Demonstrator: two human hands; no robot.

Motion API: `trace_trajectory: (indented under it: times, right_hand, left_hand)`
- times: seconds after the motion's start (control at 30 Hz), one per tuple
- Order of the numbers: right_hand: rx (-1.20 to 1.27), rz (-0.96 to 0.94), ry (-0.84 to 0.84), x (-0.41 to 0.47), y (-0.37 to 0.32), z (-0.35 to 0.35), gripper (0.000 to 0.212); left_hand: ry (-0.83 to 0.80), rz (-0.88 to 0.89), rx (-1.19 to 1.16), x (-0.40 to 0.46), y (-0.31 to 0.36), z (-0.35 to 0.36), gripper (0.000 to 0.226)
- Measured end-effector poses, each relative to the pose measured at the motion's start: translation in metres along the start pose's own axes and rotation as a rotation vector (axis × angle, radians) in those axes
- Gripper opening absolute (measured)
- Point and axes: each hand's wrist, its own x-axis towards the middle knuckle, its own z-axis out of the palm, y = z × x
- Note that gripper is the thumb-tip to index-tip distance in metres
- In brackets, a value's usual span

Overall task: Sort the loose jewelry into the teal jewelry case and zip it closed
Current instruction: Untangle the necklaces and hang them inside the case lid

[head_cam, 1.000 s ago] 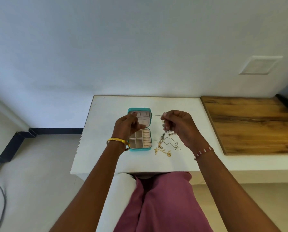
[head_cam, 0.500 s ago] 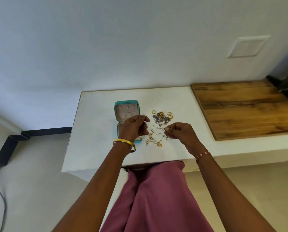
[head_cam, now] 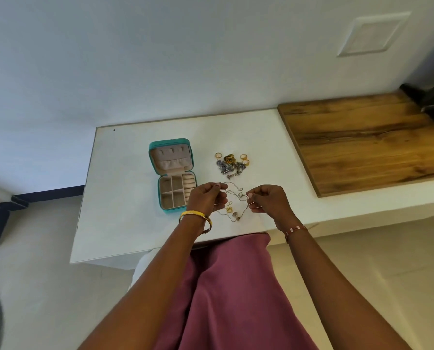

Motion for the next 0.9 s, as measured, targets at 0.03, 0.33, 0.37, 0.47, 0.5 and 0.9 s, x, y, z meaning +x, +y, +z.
trace_trajectory:
  times: [0.03, 0.33, 0.37, 0.47, 0.5, 0.9]
  right_hand:
    - [-0.015, 0.002, 0.019, 0.003, 0.003, 0.002, 0.011]
    - [-0.308, -0.094, 0.163, 0.025, 0.02, 0.021, 0.005]
    - [-0.342, -0.111, 0.17, 0.026, 0.022, 0.023, 0.006]
    - [-0.442, -0.149, 0.195, 0.023, 0.026, 0.024, 0.007]
    - [-0.47, -0.158, 0.203, 0.021, 0.026, 0.024, 0.008]
    - [-0.467, -0.268, 0.222, 0.002, 0.019, 0.037, 0.008]
  left_hand:
    - [0.02, -0.012, 0.031, 0.003, -0.004, -0.001, 0.023]
    - [0.195, -0.12, 0.273, 0.022, -0.03, -0.026, 0.026]
    - [0.206, -0.104, 0.306, 0.022, -0.032, -0.028, 0.026]
    - [0.242, -0.055, 0.412, 0.016, -0.035, -0.034, 0.025]
    - [0.25, -0.04, 0.439, 0.014, -0.035, -0.036, 0.025]
    - [0.29, 0.028, 0.302, -0.016, -0.035, -0.038, 0.023]
